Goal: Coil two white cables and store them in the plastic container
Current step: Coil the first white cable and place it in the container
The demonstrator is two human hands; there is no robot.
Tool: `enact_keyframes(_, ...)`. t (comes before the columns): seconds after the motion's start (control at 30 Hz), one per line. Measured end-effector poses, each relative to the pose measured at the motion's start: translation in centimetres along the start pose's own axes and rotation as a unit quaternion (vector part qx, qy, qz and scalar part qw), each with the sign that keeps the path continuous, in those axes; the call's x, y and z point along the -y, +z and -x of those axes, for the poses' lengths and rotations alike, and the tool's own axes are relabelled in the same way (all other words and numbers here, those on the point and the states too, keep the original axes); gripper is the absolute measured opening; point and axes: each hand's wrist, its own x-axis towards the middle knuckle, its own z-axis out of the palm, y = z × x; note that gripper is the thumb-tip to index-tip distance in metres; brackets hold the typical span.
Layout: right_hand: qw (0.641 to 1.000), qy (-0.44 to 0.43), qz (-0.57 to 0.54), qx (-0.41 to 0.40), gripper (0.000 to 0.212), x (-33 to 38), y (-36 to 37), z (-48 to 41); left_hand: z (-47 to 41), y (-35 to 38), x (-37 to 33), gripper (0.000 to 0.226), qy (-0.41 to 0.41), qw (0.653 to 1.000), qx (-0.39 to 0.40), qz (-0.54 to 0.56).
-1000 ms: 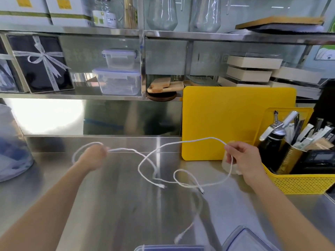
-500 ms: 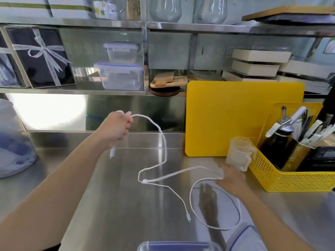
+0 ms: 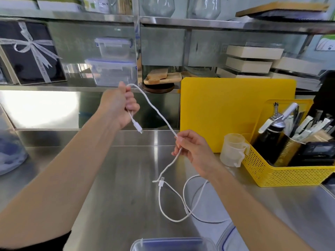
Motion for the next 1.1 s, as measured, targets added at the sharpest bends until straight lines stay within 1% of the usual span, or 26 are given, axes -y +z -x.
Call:
enact_keyframes(0.07,0.997,0.002,-0.078,0.026,0.014,0.8,0.3,-0.2,0.3,0.4,-0.5,0.035,0.013,0.996,-0.029,0.084)
enact_keyframes(0.1,0.994,-0.004,-0.097,0.040,0.014,1.4,0.4,-0.2,0.4,0.5,-0.6,0.036,0.021,0.991,-0.038,0.124)
enact_keyframes(0.13,0.995,-0.017,-0.089,0.046,0.016,1.8,0.4,-0.4,0.5,0.5,-0.7,0.037,0.033,0.986,-0.039,0.161)
enact_keyframes(0.2,0.997,-0.053,-0.029,0.037,0.021,2.2,0.2,-0.8,0.5,0.3,-1.4,0.038,0.074,0.972,-0.024,0.223)
enact_keyframes(0.23,0.998,-0.063,-0.006,0.024,0.022,2.1,0.0,-1.0,0.5,0.2,-2.2,0.039,0.100,0.963,-0.011,0.250)
enact_keyframes(0.3,0.998,-0.062,-0.004,-0.010,0.020,1.6,-0.7,-1.2,0.5,0.2,-4.5,0.043,0.147,0.944,0.018,0.295)
enact_keyframes(0.37,0.996,-0.058,-0.017,-0.063,0.019,1.0,-1.1,-1.1,0.7,0.7,-6.9,0.045,0.181,0.930,0.047,0.318)
enact_keyframes(0.43,0.990,-0.065,-0.021,-0.119,0.019,1.1,-1.3,-1.1,1.1,1.4,-8.6,0.044,0.210,0.924,0.064,0.313)
enact_keyframes(0.53,0.980,-0.105,-0.060,-0.156,0.018,3.3,-0.9,-1.6,1.5,2.0,-9.2,0.042,0.224,0.933,0.059,0.275)
enact_keyframes(0.6,0.972,-0.145,-0.052,-0.180,0.017,5.4,-0.9,-2.3,1.3,1.8,-8.6,0.043,0.197,0.953,0.069,0.221)
enact_keyframes(0.67,0.962,-0.176,0.052,-0.202,0.012,7.3,-1.3,-2.9,0.8,0.9,-7.3,0.044,0.136,0.979,0.077,0.131)
enact_keyframes(0.73,0.945,-0.174,0.182,-0.208,0.009,7.6,-2.2,-3.7,0.4,-0.2,-5.3,0.040,0.057,0.995,0.067,0.042)
enact_keyframes(0.8,0.934,-0.119,0.276,-0.195,0.016,6.6,-3.5,-4.4,0.4,-1.3,-2.7,0.037,-0.026,0.997,0.061,-0.025)
enact_keyframes(0.87,0.922,-0.025,0.351,-0.162,0.024,4.3,-5.1,-4.8,0.8,-2.1,-0.1,0.036,-0.104,0.989,0.067,-0.078)
enact_keyframes(0.9,0.910,0.033,0.387,-0.143,0.021,3.3,-5.6,-4.6,1.0,-2.4,1.1,0.034,-0.137,0.983,0.073,-0.098)
enact_keyframes(0.93,0.897,0.084,0.414,-0.129,0.009,2.5,-5.8,-4.2,1.2,-2.5,2.1,0.033,-0.165,0.977,0.078,-0.112)
enact_keyframes(0.97,0.883,0.121,0.435,-0.129,0.018,1.9,-6.0,-3.8,1.5,-2.6,3.0,0.032,-0.186,0.971,0.085,-0.124)
enact_keyframes(1.0,0.869,0.134,0.456,-0.137,0.040,1.3,-6.1,-3.6,1.7,-2.6,3.8,0.032,-0.202,0.965,0.094,-0.138)
enact_keyframes(1.03,0.858,0.112,0.476,-0.158,0.057,1.2,-5.7,-3.1,1.9,-2.6,4.4,0.032,-0.214,0.959,0.107,-0.155)
enact_keyframes(1.07,0.851,0.046,0.491,-0.180,0.064,1.4,-5.2,-2.6,2.2,-2.5,4.8,0.032,-0.223,0.951,0.124,-0.174)
enact_keyframes(1.1,0.848,-0.031,0.496,-0.185,0.065,2.0,-4.4,-2.1,2.4,-2.4,5.1,0.032,-0.232,0.943,0.144,-0.191)
